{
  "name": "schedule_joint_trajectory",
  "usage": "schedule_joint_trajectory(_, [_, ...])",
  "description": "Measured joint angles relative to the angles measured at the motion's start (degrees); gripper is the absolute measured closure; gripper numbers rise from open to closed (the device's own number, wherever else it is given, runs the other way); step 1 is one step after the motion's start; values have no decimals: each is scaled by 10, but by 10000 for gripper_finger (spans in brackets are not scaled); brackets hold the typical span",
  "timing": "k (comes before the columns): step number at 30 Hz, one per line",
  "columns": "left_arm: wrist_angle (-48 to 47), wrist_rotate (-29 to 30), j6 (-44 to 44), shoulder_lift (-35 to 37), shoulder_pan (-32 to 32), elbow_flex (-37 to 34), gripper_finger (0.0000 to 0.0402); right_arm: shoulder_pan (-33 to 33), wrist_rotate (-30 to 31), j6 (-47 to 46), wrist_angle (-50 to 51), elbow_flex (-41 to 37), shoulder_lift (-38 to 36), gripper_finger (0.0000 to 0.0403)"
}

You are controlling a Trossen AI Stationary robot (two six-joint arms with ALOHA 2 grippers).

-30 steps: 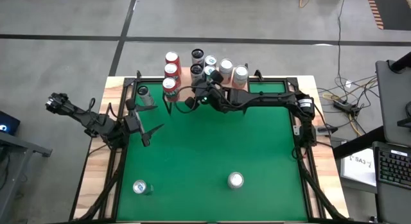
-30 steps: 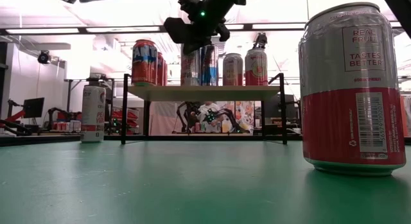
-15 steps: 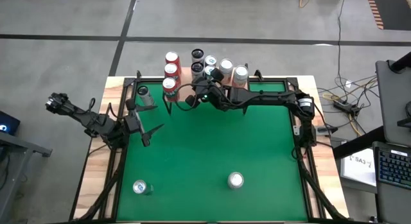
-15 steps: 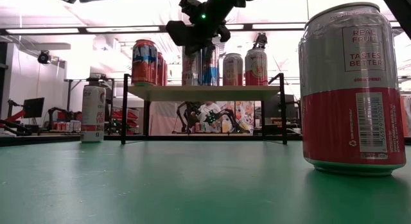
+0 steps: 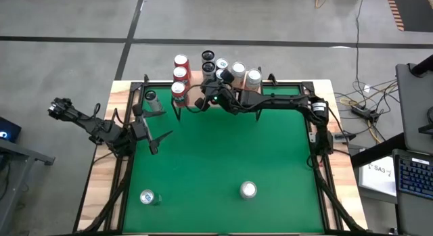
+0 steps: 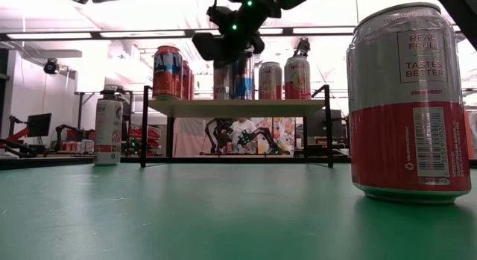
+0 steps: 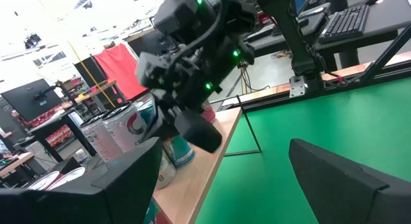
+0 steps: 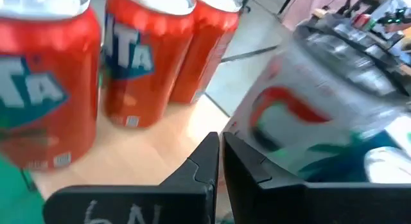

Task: Place canned beverage on shelf
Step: Put the right white soda can on the shelf aligned with other white soda cans, then put the blue soda can on the shelf aligned with other blue soda cans

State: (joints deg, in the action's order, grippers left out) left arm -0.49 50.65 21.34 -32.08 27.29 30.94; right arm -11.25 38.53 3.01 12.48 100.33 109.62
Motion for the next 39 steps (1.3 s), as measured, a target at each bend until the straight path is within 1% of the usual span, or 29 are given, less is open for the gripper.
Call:
schedule_joint_trajectory(3, [0, 0, 0, 0, 0, 0, 78, 6, -6, -3, 3, 0, 2, 390])
schedule_joint_trajectory(7, [11, 0, -11, 0, 0, 0, 78, 31, -10, -14, 11, 0, -11, 390])
schedule_joint_trajectory(11, [20, -2, -44, -1, 0, 0, 78, 64, -10, -6, 28, 1, -30, 390])
schedule_joint_trajectory(13, [18, -4, -75, -5, 0, 0, 78, 81, -11, -4, 49, 1, -48, 390])
schedule_joint_trajectory(16, [13, -27, -126, -17, 1, 0, 78, 103, -11, -15, 100, 4, -83, 390])
schedule_joint_trajectory(20, [-5, -51, -220, -47, 6, 0, 79, 128, -11, -50, 178, 7, -139, 390])
schedule_joint_trajectory(24, [-9, -75, -284, -83, 29, 4, 84, 158, -11, -73, 242, 7, -186, 390])
schedule_joint_trajectory(29, [-37, -78, -338, -134, 66, 50, 94, 198, -13, -106, 295, 7, -225, 390])
schedule_joint_trajectory(32, [-124, -79, -408, -173, 89, 98, 99, 222, -13, -119, 321, 7, -236, 390])
schedule_joint_trajectory(34, [-227, -90, -484, -201, 107, 140, 101, 236, -13, -129, 337, 7, -239, 390])
schedule_joint_trajectory(37, [-431, -158, -642, -250, 137, 214, 104, 254, -13, -141, 361, 6, -240, 390])
schedule_joint_trajectory(39, [-540, -207, -745, -287, 160, 261, 104, 262, -13, -150, 368, 6, -238, 390])
